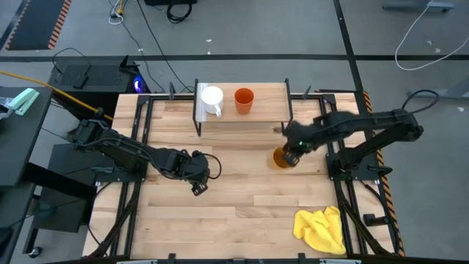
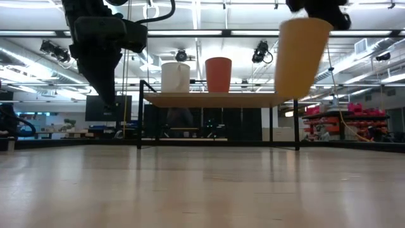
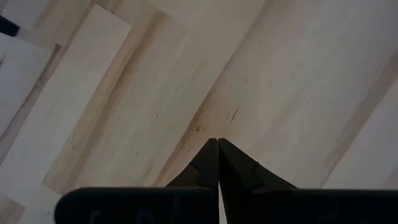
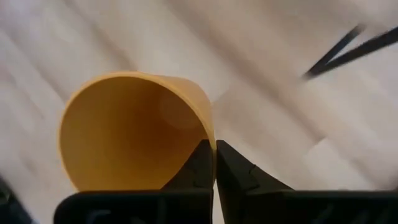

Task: Stack small to large cups/mugs on shelf
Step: Put the yellow cup on the shelf

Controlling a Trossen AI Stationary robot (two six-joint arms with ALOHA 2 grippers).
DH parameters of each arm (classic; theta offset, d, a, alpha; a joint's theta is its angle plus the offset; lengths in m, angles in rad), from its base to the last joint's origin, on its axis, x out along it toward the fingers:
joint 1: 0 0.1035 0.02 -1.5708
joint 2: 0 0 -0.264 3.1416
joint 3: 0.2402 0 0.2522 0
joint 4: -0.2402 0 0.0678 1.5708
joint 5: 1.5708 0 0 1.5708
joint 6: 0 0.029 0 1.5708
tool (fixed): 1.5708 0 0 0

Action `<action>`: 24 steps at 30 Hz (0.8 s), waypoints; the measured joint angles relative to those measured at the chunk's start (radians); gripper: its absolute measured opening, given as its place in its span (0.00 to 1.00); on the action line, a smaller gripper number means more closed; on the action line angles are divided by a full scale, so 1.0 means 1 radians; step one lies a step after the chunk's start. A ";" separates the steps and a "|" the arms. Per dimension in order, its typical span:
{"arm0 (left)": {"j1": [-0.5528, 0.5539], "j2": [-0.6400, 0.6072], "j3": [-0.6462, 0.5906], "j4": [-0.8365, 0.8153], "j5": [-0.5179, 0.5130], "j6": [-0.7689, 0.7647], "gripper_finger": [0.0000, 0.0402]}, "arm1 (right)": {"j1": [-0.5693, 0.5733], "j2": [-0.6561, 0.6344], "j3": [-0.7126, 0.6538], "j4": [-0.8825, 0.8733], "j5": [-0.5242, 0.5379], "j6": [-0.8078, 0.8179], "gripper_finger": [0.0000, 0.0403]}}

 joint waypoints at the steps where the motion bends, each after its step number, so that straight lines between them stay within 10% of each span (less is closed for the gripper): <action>1: 0.000 0.000 0.000 0.000 0.000 0.000 0.02 | -0.011 0.007 0.043 -0.029 0.027 -0.009 0.02; 14: 0.000 0.000 0.000 0.001 0.000 0.003 0.04 | -0.304 0.218 0.521 -0.259 0.129 -0.220 0.01; 24: 0.000 0.000 0.000 0.005 0.000 0.044 0.05 | -0.555 0.366 0.795 -0.314 -0.010 -0.350 0.01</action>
